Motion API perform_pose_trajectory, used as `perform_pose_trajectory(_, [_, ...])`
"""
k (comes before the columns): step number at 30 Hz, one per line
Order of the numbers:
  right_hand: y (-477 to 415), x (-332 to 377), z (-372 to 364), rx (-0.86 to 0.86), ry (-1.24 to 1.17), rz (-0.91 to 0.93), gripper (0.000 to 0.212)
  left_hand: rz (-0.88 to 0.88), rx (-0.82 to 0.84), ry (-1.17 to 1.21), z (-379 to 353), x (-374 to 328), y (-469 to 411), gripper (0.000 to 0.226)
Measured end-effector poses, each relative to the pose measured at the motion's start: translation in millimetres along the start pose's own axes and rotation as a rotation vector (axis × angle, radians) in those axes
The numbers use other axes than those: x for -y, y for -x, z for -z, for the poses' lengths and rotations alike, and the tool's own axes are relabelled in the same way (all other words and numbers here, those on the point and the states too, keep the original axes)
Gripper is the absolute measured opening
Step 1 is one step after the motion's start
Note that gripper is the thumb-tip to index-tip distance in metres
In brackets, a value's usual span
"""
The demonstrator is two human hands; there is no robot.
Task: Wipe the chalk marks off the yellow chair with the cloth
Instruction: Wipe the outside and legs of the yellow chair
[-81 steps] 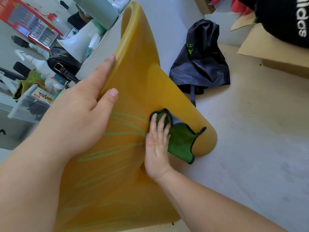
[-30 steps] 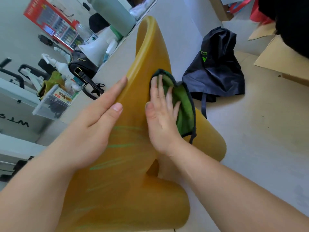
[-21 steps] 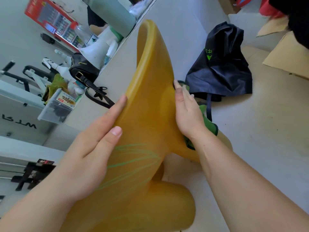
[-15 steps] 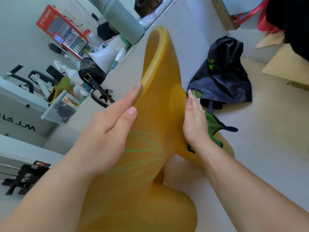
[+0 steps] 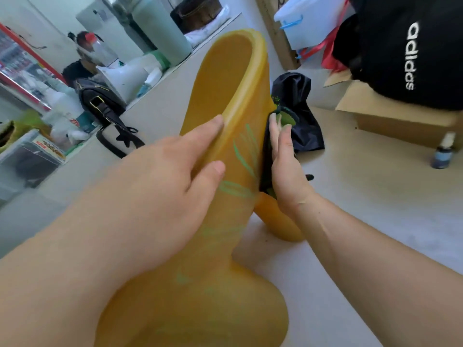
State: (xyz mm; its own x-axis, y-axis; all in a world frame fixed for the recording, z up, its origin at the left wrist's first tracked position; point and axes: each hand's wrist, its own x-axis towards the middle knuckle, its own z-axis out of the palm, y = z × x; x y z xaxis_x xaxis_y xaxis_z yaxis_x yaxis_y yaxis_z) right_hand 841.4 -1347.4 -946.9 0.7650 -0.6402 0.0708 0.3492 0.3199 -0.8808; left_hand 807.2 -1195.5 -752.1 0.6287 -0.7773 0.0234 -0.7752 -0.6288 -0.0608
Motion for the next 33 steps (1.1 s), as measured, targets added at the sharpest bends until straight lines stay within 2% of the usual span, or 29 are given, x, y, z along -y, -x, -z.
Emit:
perform_pose_trajectory(3, [17.6,8.0,-8.3,0.052,-0.107,0.007,0.059,-0.027,-0.023,-0.021,-0.3,12.5,17.0,0.069])
perform_pose_trajectory(8, [26.8,-5.9,-3.2,0.075,-0.110,0.054,0.060,-0.004,-0.035,0.097,-16.7,21.0,33.8,0.062])
perform_pose_trajectory(11, [30.9,-19.1,5.4,0.108,-0.084,0.064,0.059,0.022,-0.079,-0.019,-23.0,15.7,38.7,0.073])
perform_pose_trajectory(15, [41.8,-41.2,-1.4,0.086,-0.181,-0.002,0.060,0.095,-0.050,-0.029,-19.1,-1.5,40.6,0.083])
perform_pose_trajectory(19, [64.1,-63.3,-14.3,0.070,-0.293,-0.135,0.052,0.138,-0.012,0.059,-18.7,-3.8,44.6,0.076])
perform_pose_trajectory(22, [77.1,-76.5,-21.4,0.084,-0.319,-0.230,0.067,0.155,-0.031,0.113,-18.0,-7.8,41.3,0.072])
perform_pose_trajectory(24, [81.3,-69.9,-25.5,0.106,-0.296,-0.205,0.085,0.164,-0.031,0.141,-16.5,-9.4,41.4,0.070])
perform_pose_trajectory(28, [92.5,-1.3,-38.3,0.168,-0.211,-0.009,0.090,0.181,-0.008,0.173,-15.8,-10.2,43.4,0.070])
perform_pose_trajectory(30, [97.0,23.3,-44.8,0.199,-0.140,0.121,0.085,0.177,0.005,0.177,-15.5,-9.8,42.7,0.072])
perform_pose_trajectory(33, [92.8,20.9,-50.2,0.149,-0.037,0.165,0.063,0.164,0.009,0.211,-14.3,-7.9,43.9,0.074])
